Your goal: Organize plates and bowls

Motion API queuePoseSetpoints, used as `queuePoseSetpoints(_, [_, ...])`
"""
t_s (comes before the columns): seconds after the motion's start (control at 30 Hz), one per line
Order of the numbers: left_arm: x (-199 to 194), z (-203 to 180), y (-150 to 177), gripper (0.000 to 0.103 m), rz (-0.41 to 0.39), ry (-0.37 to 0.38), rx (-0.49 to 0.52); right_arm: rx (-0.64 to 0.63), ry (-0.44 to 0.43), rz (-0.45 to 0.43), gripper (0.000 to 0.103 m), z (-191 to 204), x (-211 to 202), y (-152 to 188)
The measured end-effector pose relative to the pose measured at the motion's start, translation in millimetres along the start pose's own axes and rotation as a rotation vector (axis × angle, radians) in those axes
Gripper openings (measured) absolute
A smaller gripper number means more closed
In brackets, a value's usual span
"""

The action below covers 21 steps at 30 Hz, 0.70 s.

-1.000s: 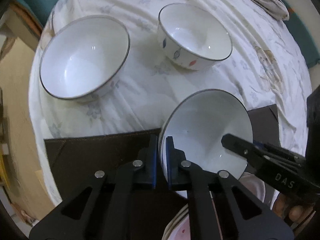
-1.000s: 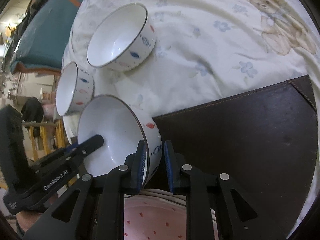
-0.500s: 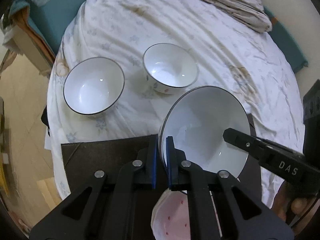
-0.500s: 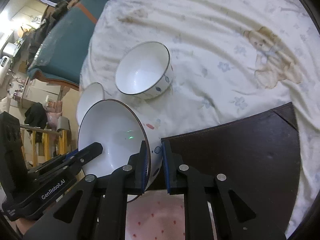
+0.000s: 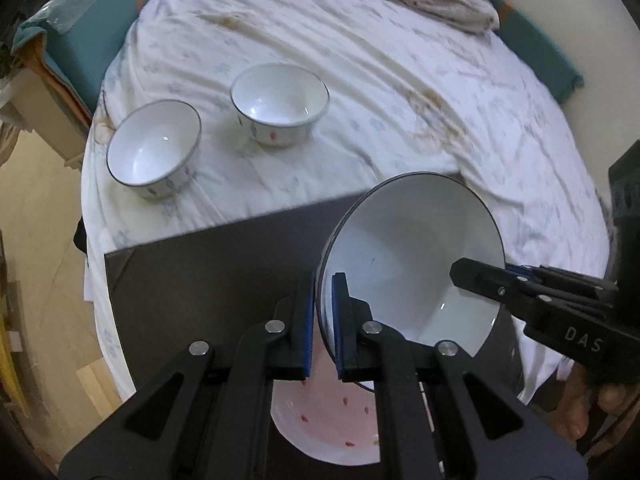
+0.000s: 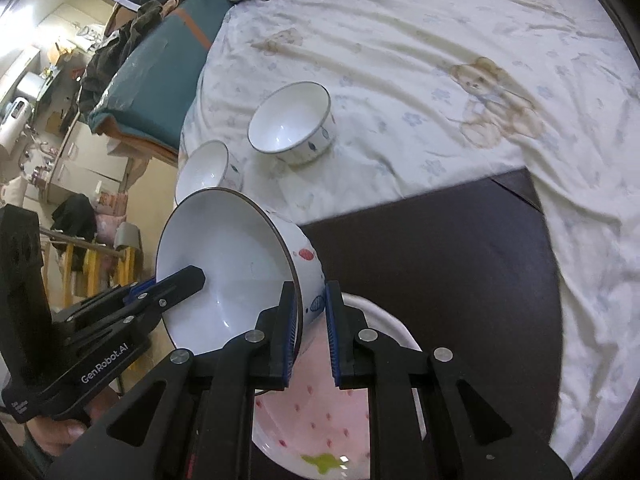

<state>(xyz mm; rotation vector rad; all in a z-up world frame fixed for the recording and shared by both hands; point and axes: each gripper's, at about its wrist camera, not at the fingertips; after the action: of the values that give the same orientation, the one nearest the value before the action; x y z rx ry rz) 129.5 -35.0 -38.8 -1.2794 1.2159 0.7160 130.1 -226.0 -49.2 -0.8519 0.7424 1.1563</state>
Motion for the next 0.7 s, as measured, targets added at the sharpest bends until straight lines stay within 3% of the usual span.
queuePoseSetpoints(0.17, [8, -18, 19, 0.006, 0.051, 0.005, 0.030, -0.001, 0.040, 0.021, 0.015, -12, -2, 24])
queuePoseSetpoints(0.43, [9, -36, 51, 0.006, 0.101, 0.038, 0.054, 0.031, 0.035, 0.058, 0.015, -37, -9, 67])
queuePoseSetpoints(0.7, [24, -32, 65, 0.006, 0.166, 0.033, 0.036, 0.062, 0.035, 0.098, 0.015, -45, -2, 91])
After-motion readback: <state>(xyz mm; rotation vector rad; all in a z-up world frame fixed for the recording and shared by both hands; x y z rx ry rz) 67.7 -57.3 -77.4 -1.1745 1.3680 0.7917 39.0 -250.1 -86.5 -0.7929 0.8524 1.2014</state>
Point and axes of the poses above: each gripper's, at about its wrist camera, not at the fingertips, and x roughly the way its jaws point, z to its left, y to its underside, and after that the axes turned 7 degrees about x, right-handed
